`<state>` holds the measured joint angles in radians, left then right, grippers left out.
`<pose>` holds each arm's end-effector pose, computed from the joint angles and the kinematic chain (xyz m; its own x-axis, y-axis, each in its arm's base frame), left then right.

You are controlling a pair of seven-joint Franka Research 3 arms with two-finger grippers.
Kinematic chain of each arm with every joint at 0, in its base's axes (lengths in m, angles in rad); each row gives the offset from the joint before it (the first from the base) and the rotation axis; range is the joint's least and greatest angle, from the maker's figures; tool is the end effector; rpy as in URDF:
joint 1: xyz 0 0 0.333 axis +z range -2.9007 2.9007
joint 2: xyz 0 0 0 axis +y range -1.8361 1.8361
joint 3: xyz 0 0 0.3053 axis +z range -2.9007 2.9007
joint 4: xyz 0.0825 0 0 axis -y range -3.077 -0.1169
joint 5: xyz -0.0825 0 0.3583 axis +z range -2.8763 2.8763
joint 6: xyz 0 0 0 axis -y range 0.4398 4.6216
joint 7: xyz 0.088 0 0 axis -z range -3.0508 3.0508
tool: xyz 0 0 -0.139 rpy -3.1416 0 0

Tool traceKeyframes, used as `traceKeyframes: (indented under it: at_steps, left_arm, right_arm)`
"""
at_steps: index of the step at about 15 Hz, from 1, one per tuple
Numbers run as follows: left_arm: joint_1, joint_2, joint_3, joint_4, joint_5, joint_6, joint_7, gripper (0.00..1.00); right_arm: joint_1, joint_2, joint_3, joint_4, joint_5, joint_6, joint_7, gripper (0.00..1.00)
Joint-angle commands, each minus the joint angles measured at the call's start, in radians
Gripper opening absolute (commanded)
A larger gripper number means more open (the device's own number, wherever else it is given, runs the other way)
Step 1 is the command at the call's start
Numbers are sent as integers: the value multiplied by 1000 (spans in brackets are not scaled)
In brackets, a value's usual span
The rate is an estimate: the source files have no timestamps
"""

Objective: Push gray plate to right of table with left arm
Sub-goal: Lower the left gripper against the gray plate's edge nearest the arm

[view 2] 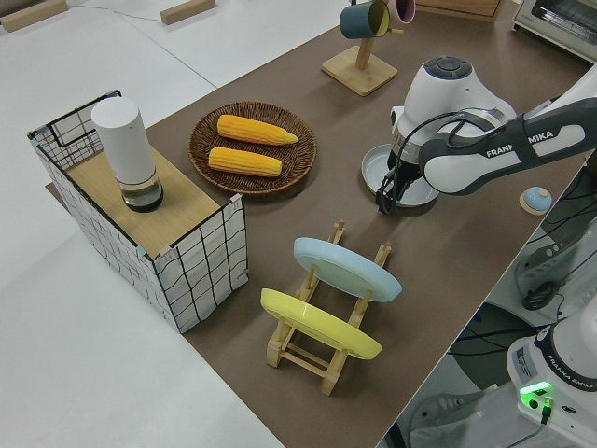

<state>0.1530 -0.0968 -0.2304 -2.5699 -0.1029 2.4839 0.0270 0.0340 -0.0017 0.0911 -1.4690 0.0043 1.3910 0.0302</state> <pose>0.4276 -0.0330 0.2757 0.9997 -0.0221 0.0086 -0.0224 -0.9989 0.0413 0.5029 0.0640 0.6122 0.9925 0.0951 -0.0763 0.0953 -0.9954 -0.0018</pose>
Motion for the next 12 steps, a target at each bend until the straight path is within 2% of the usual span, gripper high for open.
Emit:
traceKeyframes:
  at_steps: [1, 4, 7, 12]
  left_arm:
    - [0, -6, 0, -15, -12, 21, -7, 0]
    - [-1, -4, -1, -13, -12, 23, -12, 0]
    - [-20, 2, -16, -9, -12, 26, -82, 0]
    - [-167, 61, -20, 37, -69, 33, -191, 0]
  right_arm:
    - [-11, -8, 6, -1, 8, -12, -1, 983]
    - [-11, -8, 6, -1, 8, -12, -1, 983]
    - [-11, -8, 6, 1, 8, -12, -3, 983]
    - [-11, -8, 6, -1, 8, -12, -3, 983]
